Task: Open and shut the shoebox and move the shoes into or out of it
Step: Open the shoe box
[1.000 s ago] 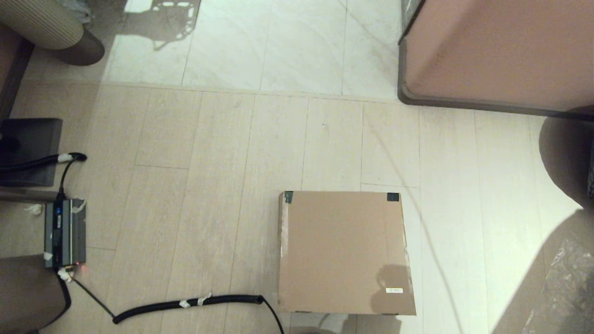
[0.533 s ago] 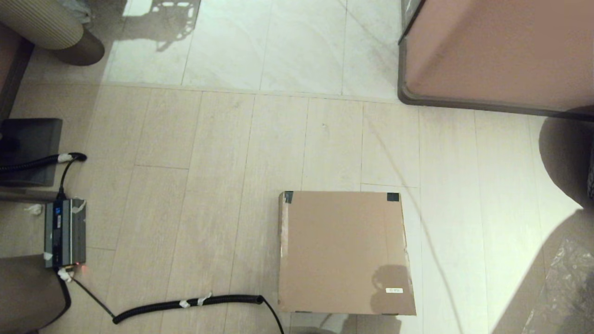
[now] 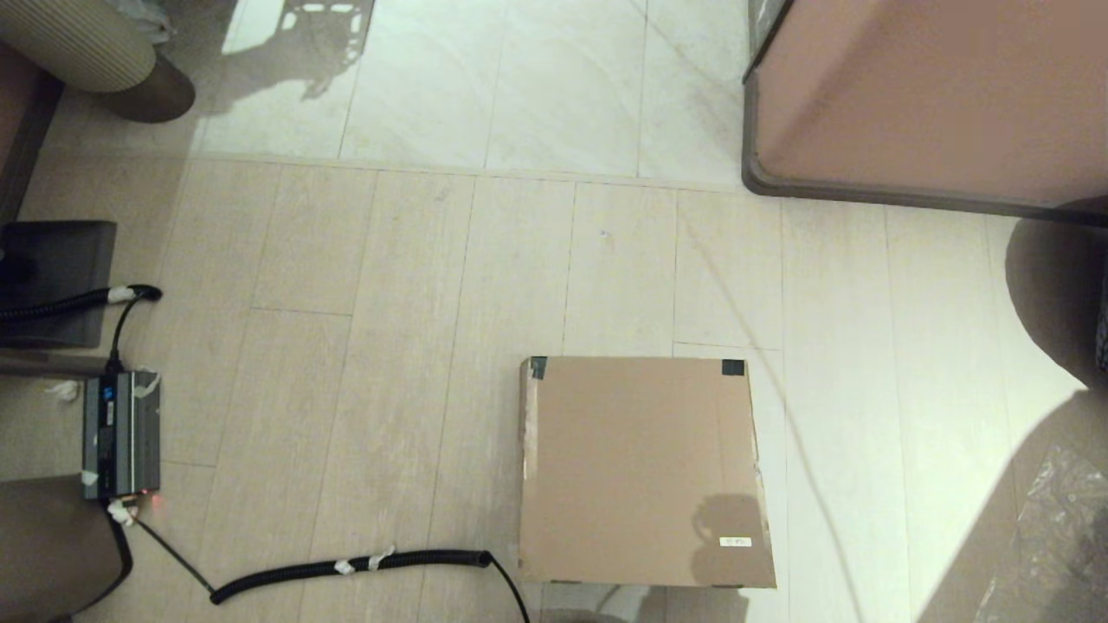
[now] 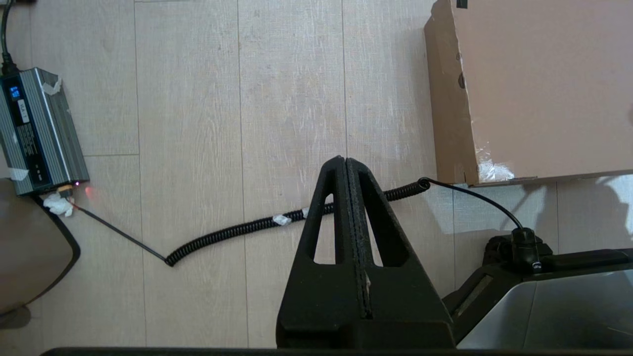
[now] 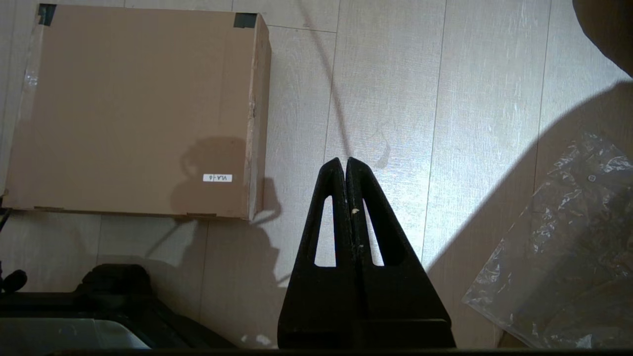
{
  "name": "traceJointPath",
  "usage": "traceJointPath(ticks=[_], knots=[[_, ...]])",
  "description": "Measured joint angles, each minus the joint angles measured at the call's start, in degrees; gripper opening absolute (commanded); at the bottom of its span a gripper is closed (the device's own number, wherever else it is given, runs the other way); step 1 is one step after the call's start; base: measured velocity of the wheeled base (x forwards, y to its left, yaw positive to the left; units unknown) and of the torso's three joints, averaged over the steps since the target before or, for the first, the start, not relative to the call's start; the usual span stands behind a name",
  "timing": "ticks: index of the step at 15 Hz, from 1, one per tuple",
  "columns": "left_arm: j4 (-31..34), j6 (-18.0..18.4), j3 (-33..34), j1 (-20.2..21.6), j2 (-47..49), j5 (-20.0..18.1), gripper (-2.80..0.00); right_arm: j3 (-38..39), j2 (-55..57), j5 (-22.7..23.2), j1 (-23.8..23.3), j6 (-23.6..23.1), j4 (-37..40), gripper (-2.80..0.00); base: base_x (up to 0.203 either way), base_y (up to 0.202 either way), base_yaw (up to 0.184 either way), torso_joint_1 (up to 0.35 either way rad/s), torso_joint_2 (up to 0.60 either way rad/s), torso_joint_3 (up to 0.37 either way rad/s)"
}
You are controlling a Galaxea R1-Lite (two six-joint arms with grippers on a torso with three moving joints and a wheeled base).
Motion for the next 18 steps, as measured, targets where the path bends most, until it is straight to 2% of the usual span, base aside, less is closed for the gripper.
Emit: traceJointPath(ticks=[3, 7, 10, 13, 16, 18], knots=[[0.96, 1.89, -1.40, 0.00, 0.07, -0.38, -2.80, 0.00, 0.00, 0.44, 0.02, -2.08, -0.18, -2.80, 0.000, 0.000, 0.000, 0.000, 0.00, 0.000], [1.60, 0.30, -9.08, -0.37, 7.61, -2.30, -2.80, -2.04, 1.61, 0.38, 0.00, -2.15, 0.04, -2.80, 0.000, 0.000, 0.000, 0.000, 0.00, 0.000], [-1.29, -2.26, -16.06, -1.09, 21.07, -4.79, -2.80, -8.91, 11.19, 0.27, -0.04, 0.19, -0.07, -2.80, 0.000, 0.000, 0.000, 0.000, 0.00, 0.000], [-7.19, -6.36, -21.80, -1.51, 36.96, -9.52, -2.80, -17.91, 26.99, 0.92, -0.04, 5.60, -0.44, -2.80, 0.000, 0.000, 0.000, 0.000, 0.00, 0.000], [-14.56, -11.04, -26.13, -1.65, 53.13, -13.72, -2.80, -23.55, 43.27, 4.45, 0.00, 10.36, -4.11, -2.80, 0.000, 0.000, 0.000, 0.000, 0.00, 0.000], [-22.08, -14.32, -28.33, -1.71, 64.98, -16.01, -2.80, -25.45, 54.52, 7.52, 0.02, 13.16, -10.02, -2.80, 0.000, 0.000, 0.000, 0.000, 0.00, 0.000]])
